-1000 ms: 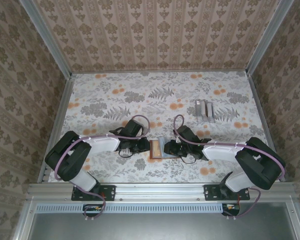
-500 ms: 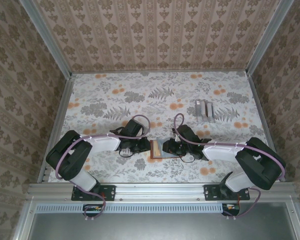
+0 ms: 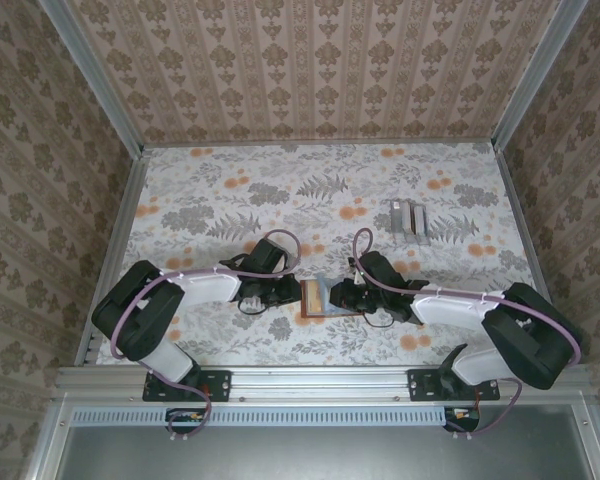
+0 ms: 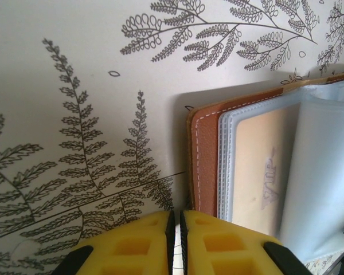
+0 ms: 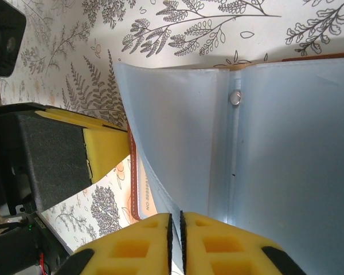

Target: Put the credit cards into the card holder

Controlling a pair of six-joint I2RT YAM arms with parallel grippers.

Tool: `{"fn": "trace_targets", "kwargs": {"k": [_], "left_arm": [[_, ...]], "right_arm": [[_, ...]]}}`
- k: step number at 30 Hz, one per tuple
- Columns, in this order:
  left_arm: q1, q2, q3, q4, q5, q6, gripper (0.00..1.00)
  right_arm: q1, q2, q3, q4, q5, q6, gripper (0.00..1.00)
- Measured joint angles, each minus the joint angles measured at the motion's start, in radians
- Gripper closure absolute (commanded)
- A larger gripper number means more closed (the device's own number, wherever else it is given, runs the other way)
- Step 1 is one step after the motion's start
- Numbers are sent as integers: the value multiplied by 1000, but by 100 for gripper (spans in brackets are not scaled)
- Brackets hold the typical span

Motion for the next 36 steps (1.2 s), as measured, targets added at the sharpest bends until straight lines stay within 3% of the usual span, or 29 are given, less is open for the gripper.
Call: {"fn": "trace_targets", "kwargs": {"k": [8, 16, 25, 36], "left_arm": [[0, 0, 6, -11, 1, 11, 84], [-2, -3, 15, -32, 2, 19, 85], [-8, -11, 51, -38, 2, 30, 84], [-17, -10, 53, -18, 7, 29, 84]], "right_arm": [[-5, -12, -3, -3, 0, -3, 99], [-18, -84, -5, -87, 17, -19, 100], [-20, -142, -11, -226, 79, -29, 95], [-20, -105, -16, -204, 75, -29, 84]]}}
